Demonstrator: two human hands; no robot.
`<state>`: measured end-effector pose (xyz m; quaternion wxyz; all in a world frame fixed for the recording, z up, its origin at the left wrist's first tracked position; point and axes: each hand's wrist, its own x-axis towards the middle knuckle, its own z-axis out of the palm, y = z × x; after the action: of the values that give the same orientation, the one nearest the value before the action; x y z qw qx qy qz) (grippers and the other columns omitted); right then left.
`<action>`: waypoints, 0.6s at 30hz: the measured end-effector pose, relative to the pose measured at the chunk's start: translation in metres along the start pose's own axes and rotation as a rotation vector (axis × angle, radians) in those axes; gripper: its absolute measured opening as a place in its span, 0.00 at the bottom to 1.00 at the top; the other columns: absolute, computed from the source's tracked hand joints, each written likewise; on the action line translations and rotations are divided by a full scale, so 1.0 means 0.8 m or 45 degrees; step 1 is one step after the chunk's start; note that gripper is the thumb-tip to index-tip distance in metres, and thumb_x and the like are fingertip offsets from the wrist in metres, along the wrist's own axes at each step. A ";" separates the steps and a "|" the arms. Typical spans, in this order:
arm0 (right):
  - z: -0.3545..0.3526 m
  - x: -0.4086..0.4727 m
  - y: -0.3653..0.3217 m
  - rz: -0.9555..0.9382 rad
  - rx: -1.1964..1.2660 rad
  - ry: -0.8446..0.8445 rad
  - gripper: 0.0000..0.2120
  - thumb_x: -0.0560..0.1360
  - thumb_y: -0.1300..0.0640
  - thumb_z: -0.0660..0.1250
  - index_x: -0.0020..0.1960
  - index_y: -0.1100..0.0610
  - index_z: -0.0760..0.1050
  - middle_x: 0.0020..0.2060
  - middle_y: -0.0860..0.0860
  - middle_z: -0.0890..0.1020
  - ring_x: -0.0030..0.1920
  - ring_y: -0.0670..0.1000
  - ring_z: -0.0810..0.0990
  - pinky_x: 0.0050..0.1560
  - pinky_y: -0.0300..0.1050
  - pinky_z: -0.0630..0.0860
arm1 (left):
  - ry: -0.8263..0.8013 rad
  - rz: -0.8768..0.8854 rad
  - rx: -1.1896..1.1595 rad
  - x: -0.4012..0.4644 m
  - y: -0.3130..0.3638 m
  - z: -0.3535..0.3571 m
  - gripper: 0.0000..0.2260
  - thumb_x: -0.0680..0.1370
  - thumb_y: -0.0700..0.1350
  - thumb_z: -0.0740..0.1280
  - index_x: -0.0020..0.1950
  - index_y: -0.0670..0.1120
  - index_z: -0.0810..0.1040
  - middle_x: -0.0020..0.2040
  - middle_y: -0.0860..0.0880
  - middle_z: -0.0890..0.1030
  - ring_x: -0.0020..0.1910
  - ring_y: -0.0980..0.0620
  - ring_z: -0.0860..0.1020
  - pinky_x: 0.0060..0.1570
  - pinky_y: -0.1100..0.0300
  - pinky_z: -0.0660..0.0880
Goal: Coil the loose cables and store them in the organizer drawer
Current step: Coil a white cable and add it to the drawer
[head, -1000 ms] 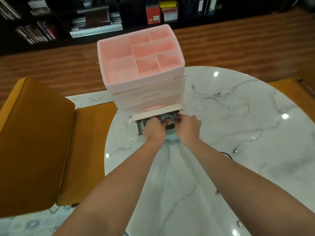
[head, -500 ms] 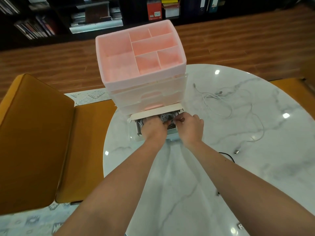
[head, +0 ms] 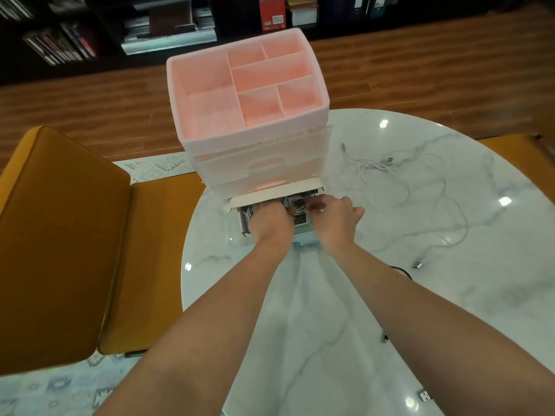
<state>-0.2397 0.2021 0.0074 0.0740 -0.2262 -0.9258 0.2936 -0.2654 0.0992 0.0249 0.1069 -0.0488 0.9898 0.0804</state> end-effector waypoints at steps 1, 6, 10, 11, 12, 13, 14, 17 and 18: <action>0.001 0.000 -0.002 0.003 0.001 0.003 0.12 0.77 0.55 0.62 0.51 0.44 0.83 0.40 0.47 0.85 0.49 0.51 0.72 0.42 0.45 0.49 | 0.003 0.002 0.000 0.000 0.000 0.000 0.11 0.80 0.46 0.64 0.60 0.44 0.78 0.59 0.43 0.78 0.59 0.44 0.76 0.43 0.56 0.71; -0.005 0.001 0.006 -0.189 -0.122 -0.152 0.14 0.77 0.53 0.61 0.55 0.41 0.82 0.47 0.44 0.83 0.53 0.52 0.69 0.43 0.46 0.50 | 0.012 0.011 -0.023 0.001 0.000 -0.002 0.14 0.80 0.44 0.64 0.65 0.43 0.74 0.63 0.42 0.76 0.64 0.43 0.73 0.54 0.52 0.75; -0.019 0.004 0.012 -0.377 -0.290 -0.283 0.14 0.77 0.50 0.61 0.56 0.36 0.80 0.51 0.40 0.80 0.53 0.51 0.66 0.42 0.46 0.48 | 0.037 0.018 -0.098 0.002 -0.004 0.000 0.14 0.80 0.46 0.64 0.65 0.45 0.73 0.62 0.43 0.76 0.62 0.43 0.74 0.50 0.52 0.75; -0.022 0.005 0.012 -0.411 -0.316 -0.310 0.13 0.77 0.49 0.61 0.56 0.36 0.80 0.52 0.40 0.80 0.54 0.51 0.66 0.42 0.46 0.48 | 0.038 0.025 -0.094 0.002 -0.004 0.000 0.14 0.80 0.47 0.64 0.65 0.46 0.74 0.62 0.43 0.76 0.61 0.43 0.75 0.49 0.52 0.75; -0.023 0.006 0.012 -0.441 -0.334 -0.335 0.13 0.77 0.49 0.61 0.56 0.37 0.80 0.53 0.40 0.80 0.54 0.51 0.66 0.42 0.46 0.49 | 0.033 0.034 -0.078 0.003 -0.005 0.001 0.14 0.80 0.47 0.64 0.65 0.47 0.74 0.62 0.44 0.76 0.62 0.43 0.74 0.50 0.52 0.74; -0.024 0.008 0.012 -0.469 -0.344 -0.355 0.13 0.77 0.50 0.61 0.55 0.38 0.80 0.53 0.40 0.81 0.55 0.51 0.65 0.43 0.46 0.49 | 0.027 0.042 -0.058 0.004 -0.006 0.001 0.14 0.80 0.46 0.64 0.66 0.47 0.75 0.63 0.44 0.76 0.62 0.44 0.74 0.50 0.52 0.74; -0.025 0.010 0.013 -0.492 -0.353 -0.372 0.13 0.77 0.50 0.61 0.56 0.38 0.80 0.54 0.40 0.81 0.55 0.51 0.65 0.44 0.46 0.50 | 0.019 0.049 -0.041 0.005 -0.007 0.002 0.14 0.80 0.46 0.64 0.66 0.48 0.75 0.63 0.44 0.76 0.63 0.44 0.73 0.51 0.52 0.74; -0.024 0.013 0.014 -0.496 -0.315 -0.400 0.13 0.78 0.51 0.60 0.56 0.38 0.80 0.52 0.39 0.81 0.55 0.51 0.65 0.43 0.46 0.49 | 0.013 0.068 -0.033 0.004 -0.009 0.003 0.14 0.80 0.47 0.64 0.66 0.49 0.75 0.64 0.45 0.75 0.64 0.44 0.72 0.52 0.53 0.74; -0.024 0.013 0.013 -0.457 -0.265 -0.401 0.13 0.78 0.52 0.61 0.56 0.38 0.80 0.49 0.39 0.80 0.55 0.51 0.65 0.42 0.46 0.49 | 0.016 0.080 -0.041 0.004 -0.010 0.004 0.15 0.80 0.47 0.63 0.67 0.50 0.75 0.64 0.45 0.75 0.64 0.44 0.72 0.52 0.53 0.74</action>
<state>-0.2400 0.2244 0.0167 -0.0436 -0.0163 -0.9765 0.2107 -0.2668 0.0914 0.0203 0.0975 -0.0200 0.9900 0.0995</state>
